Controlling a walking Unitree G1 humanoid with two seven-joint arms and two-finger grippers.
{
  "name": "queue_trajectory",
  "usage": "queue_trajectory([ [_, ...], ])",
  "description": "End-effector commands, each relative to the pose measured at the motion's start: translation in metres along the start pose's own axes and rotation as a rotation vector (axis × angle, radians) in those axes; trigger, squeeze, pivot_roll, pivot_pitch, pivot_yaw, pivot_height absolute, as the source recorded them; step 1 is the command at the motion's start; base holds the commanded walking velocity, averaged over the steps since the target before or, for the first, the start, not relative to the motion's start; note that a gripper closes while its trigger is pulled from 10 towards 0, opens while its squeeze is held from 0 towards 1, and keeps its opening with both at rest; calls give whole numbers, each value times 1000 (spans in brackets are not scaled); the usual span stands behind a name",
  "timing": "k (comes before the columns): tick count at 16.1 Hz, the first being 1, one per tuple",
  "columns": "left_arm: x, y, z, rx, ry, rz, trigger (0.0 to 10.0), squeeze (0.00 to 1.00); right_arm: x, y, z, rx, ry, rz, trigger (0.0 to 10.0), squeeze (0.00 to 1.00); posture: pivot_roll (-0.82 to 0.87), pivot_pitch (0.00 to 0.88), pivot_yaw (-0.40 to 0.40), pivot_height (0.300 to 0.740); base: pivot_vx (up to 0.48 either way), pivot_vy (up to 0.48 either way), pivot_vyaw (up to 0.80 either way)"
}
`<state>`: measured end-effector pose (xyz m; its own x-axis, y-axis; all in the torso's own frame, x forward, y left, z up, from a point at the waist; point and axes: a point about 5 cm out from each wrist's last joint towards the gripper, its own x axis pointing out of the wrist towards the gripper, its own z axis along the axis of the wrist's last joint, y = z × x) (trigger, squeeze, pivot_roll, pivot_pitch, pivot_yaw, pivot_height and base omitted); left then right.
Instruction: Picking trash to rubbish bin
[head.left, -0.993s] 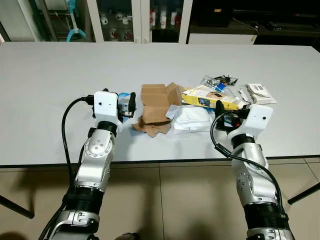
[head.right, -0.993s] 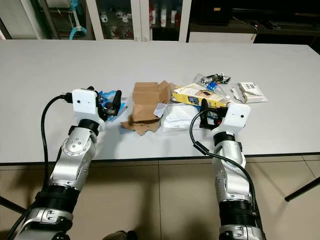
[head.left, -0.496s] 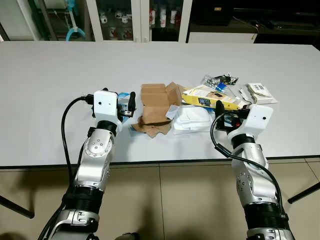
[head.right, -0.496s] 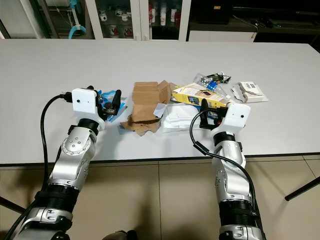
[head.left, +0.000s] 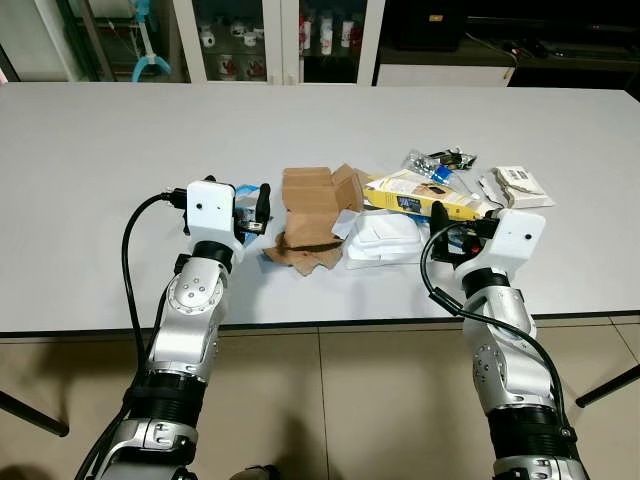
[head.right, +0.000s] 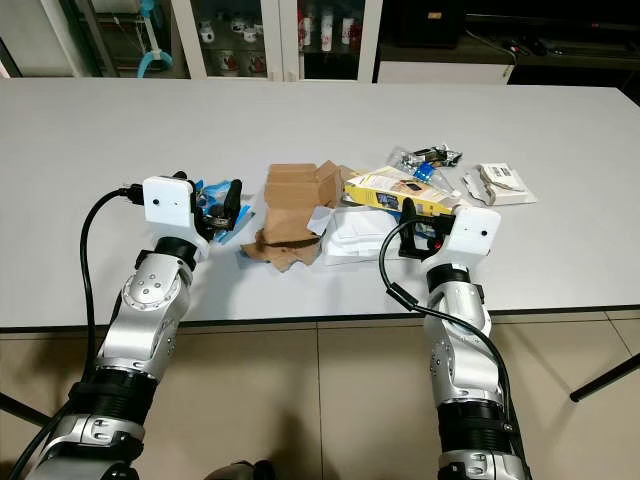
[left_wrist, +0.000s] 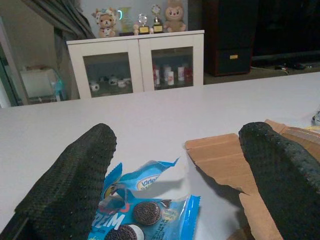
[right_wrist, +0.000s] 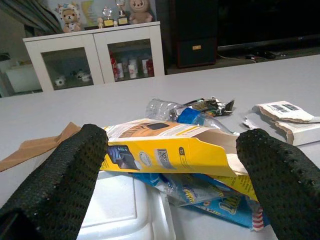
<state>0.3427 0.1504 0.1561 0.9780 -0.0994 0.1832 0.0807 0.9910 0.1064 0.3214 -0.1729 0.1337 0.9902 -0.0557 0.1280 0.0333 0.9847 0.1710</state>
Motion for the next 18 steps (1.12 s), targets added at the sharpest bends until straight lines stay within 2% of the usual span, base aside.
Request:
queue_trajectory([
  [1, 2, 1, 2, 3, -6, -8, 10000, 0, -2, -2, -2, 4, 7, -6, 10000, 0, 6, 58, -4, 740, 0, 0, 0],
  [18, 2, -1, 1, 8, 1, -19, 10000, 0, -2, 0, -4, 3, 16, 2, 10000, 0, 8, 61, -2, 740, 0, 0, 0],
])
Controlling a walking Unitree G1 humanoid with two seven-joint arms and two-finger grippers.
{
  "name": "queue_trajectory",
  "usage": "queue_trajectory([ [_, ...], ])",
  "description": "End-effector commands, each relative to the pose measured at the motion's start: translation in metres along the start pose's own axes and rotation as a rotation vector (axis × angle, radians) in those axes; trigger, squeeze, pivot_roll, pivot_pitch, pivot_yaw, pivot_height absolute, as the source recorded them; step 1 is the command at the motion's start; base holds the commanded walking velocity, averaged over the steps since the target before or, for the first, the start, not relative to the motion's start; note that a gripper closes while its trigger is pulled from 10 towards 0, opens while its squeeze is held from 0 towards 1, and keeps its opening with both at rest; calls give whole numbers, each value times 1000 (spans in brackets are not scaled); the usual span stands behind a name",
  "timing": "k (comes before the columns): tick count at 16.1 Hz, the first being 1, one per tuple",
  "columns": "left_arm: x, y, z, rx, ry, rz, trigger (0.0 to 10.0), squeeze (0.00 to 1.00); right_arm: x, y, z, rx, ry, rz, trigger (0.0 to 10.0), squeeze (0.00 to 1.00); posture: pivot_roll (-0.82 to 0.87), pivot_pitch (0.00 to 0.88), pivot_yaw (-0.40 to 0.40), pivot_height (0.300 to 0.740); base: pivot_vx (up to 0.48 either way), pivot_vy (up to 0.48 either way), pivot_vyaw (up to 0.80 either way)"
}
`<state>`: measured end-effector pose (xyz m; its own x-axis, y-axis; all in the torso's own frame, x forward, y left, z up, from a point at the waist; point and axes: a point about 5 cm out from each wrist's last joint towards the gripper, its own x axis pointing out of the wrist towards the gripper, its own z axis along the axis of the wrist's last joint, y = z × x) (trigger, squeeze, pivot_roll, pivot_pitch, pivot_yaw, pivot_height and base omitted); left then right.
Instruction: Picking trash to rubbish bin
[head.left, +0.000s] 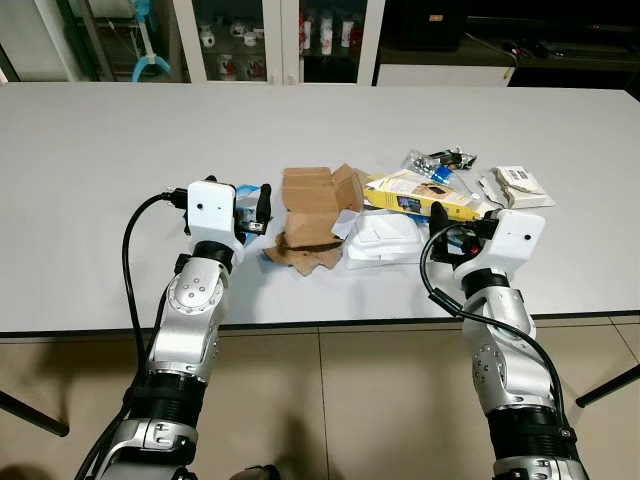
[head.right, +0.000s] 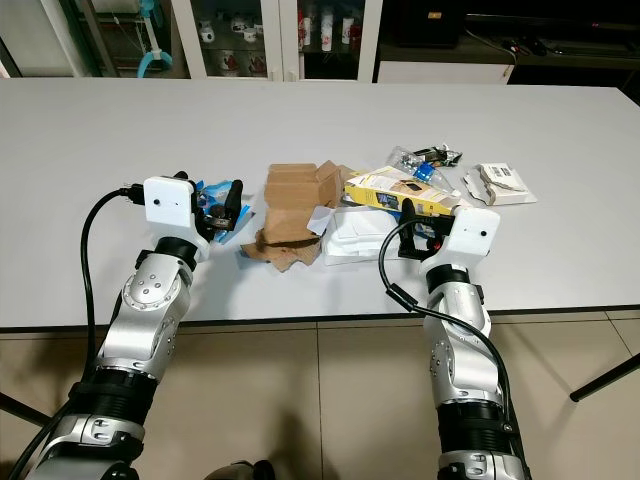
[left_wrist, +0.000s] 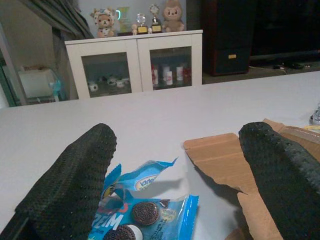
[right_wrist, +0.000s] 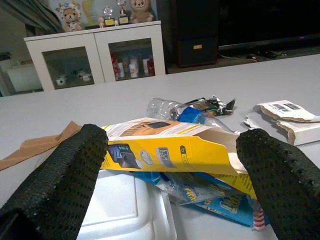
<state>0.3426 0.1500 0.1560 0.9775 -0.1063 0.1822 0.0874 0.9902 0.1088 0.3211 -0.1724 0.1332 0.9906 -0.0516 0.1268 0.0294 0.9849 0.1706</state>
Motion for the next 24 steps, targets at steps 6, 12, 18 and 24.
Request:
queue_trajectory([
  [6, 1, -1, 1, 4, 1, -12, 10000, 0, -2, -1, -3, 6, 10, -3, 10000, 0, 6, 64, -3, 740, 0, 0, 0],
  [12, 1, 0, 1, 5, 1, -9, 10000, 0, -2, -1, -3, 4, 10, -1, 10000, 0, 8, 64, -3, 740, 0, 0, 0],
  [18, 1, 0, 1, 7, 1, -11, 10000, 0, -2, -2, -3, 4, 10, -5, 10000, 0, 8, 62, -3, 740, 0, 0, 0],
  [24, 1, 0, 1, 7, 2, -11, 10000, 0, -2, -2, -3, 4, 11, -4, 10000, 0, 6, 65, -1, 740, 0, 0, 0],
])
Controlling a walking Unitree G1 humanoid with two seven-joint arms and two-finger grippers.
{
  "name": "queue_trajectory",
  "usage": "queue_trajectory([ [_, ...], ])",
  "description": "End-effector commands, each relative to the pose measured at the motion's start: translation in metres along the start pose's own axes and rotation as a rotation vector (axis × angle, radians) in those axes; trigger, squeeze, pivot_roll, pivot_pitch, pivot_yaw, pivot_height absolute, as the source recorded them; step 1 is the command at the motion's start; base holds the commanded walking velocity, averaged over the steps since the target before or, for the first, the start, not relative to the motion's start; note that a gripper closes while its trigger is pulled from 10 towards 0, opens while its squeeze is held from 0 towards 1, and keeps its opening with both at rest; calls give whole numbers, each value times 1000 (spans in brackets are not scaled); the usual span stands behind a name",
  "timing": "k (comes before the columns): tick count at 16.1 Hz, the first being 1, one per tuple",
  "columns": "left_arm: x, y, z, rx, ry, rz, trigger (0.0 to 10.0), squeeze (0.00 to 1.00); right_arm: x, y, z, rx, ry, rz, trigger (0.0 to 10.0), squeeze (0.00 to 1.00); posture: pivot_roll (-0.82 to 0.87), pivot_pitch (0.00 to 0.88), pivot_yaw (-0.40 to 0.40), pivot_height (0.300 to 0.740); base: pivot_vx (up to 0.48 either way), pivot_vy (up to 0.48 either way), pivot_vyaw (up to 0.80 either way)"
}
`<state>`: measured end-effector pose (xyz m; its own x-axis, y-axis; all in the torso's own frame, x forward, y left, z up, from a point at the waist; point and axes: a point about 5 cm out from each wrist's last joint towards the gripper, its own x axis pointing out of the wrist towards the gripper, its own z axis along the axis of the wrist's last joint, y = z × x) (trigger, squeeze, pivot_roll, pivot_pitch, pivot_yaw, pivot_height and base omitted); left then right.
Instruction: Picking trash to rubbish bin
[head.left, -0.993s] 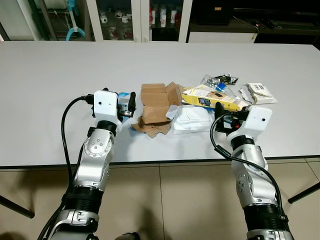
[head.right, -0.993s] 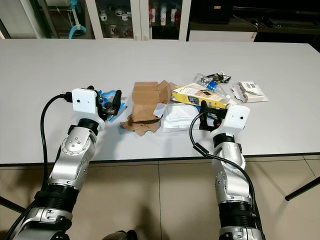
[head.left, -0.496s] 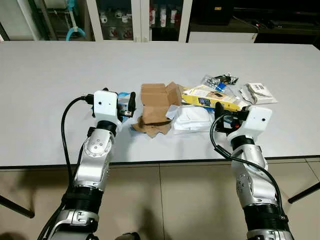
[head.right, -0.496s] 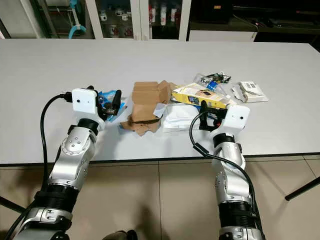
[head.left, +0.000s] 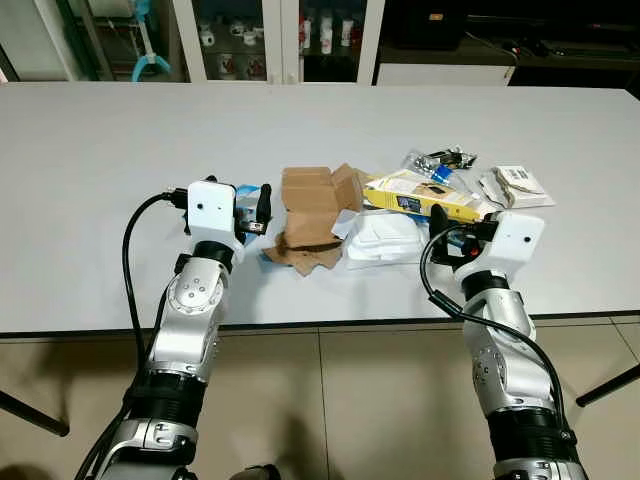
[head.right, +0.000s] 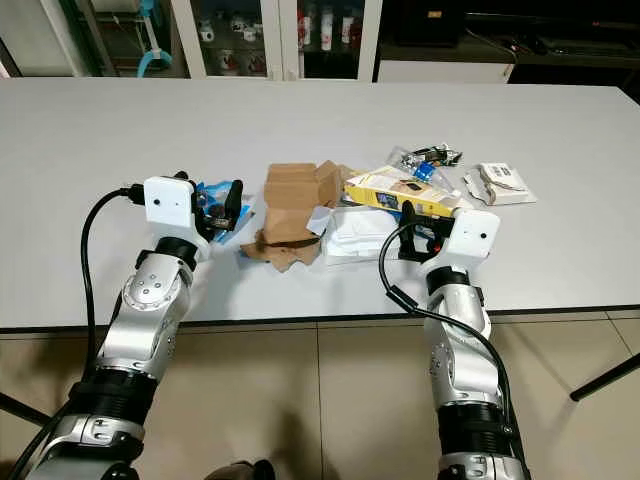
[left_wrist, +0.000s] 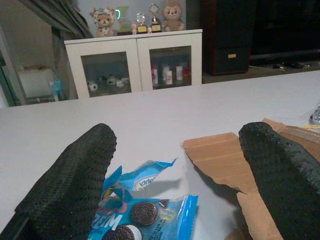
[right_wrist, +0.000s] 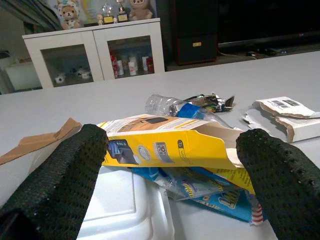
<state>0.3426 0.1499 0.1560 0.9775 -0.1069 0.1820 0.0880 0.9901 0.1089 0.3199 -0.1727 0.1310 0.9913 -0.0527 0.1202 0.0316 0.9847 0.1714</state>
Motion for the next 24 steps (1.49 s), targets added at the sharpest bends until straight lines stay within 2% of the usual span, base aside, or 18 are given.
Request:
queue_trajectory([
  [1, 1, 0, 1, 5, 2, -12, 10000, 0, -1, -1, -1, 2, 5, -1, 10000, 0, 6, 64, -1, 740, 0, 0, 0],
  [24, 3, 4, 0, 3, 8, 8, 10000, 0, 4, -3, 4, 8, -14, -7, 10000, 0, 6, 83, -7, 740, 0, 0, 0],
])
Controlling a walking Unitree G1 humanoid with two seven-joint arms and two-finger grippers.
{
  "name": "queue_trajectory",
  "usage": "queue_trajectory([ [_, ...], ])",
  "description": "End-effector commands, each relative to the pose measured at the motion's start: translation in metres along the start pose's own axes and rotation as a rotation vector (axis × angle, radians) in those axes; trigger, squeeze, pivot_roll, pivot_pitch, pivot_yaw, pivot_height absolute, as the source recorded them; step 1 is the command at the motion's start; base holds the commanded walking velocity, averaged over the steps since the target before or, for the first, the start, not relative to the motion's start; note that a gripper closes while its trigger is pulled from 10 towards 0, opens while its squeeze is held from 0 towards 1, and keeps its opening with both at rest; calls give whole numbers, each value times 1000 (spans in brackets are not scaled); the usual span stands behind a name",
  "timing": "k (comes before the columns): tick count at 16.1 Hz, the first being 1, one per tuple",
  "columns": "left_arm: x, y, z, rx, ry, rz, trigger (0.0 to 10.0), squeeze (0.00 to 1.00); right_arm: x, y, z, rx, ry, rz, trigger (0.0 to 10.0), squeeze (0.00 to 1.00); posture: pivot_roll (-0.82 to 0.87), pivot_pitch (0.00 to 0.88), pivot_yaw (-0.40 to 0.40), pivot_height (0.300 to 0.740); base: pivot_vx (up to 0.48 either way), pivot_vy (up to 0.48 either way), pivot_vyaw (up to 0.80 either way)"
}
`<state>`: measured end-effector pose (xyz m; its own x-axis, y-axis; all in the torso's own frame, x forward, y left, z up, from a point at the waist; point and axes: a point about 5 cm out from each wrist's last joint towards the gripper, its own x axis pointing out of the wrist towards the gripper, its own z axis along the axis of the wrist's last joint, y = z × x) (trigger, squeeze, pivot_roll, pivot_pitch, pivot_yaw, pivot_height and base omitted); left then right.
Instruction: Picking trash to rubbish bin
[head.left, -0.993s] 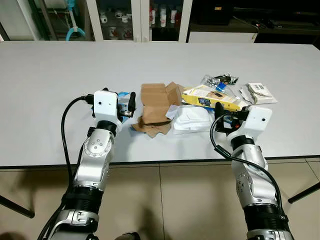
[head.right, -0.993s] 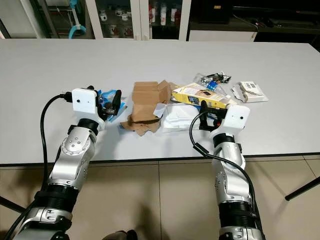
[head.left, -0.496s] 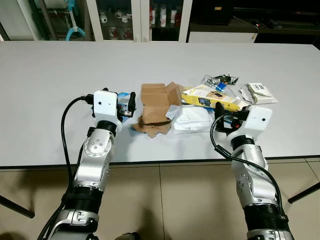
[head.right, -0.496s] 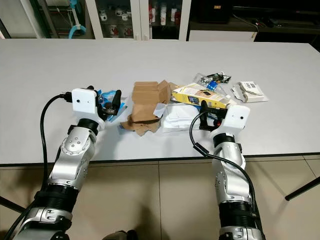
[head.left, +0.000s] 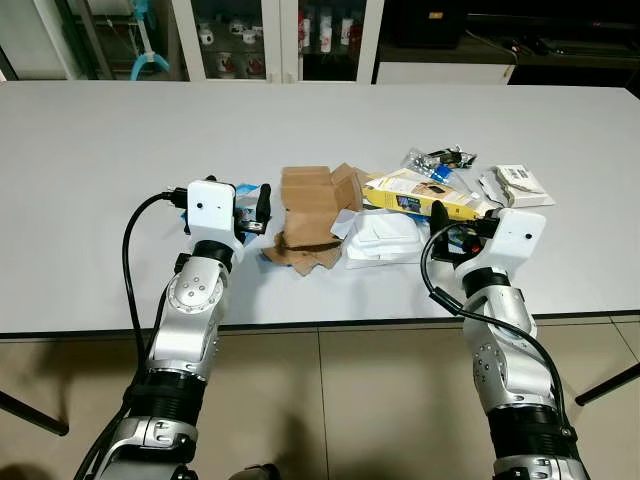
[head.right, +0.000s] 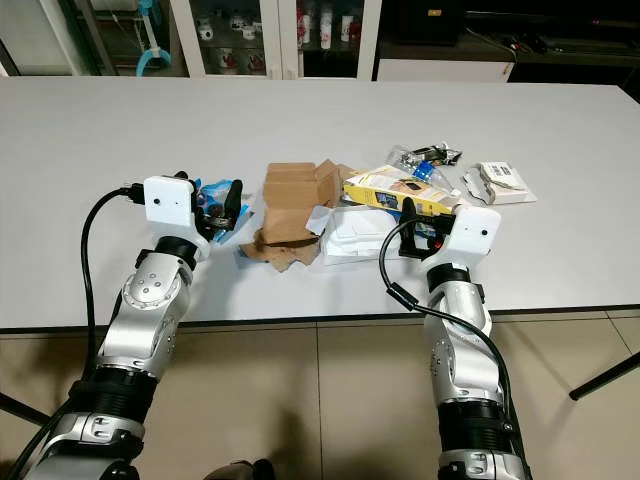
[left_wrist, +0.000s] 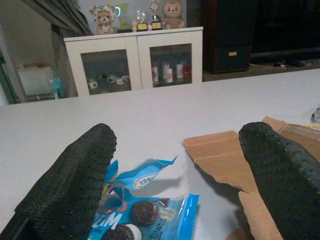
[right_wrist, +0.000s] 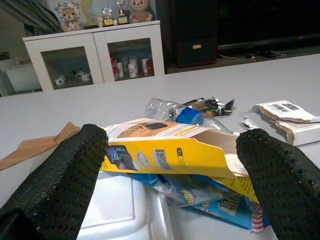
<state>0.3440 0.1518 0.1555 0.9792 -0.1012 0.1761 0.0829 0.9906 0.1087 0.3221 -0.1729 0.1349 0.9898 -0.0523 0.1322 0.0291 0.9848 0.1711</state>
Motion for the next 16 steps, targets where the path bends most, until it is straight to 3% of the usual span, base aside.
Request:
queue_trajectory([
  [1, 3, 2, 1, 5, 3, 5, 10000, 0, 2, -3, 1, 8, -2, -10, 10000, 0, 5, 88, -6, 740, 0, 0, 0],
  [10, -1, 2, 0, 6, -2, 9, 10000, 0, -3, -1, -3, 3, 8, 6, 10000, 0, 4, 50, -7, 740, 0, 0, 0],
  [16, -2, 0, -6, 52, 31, 5, 10000, 0, -4, 3, -5, 7, 16, 19, 10000, 0, 1, 45, -7, 740, 0, 0, 0],
])
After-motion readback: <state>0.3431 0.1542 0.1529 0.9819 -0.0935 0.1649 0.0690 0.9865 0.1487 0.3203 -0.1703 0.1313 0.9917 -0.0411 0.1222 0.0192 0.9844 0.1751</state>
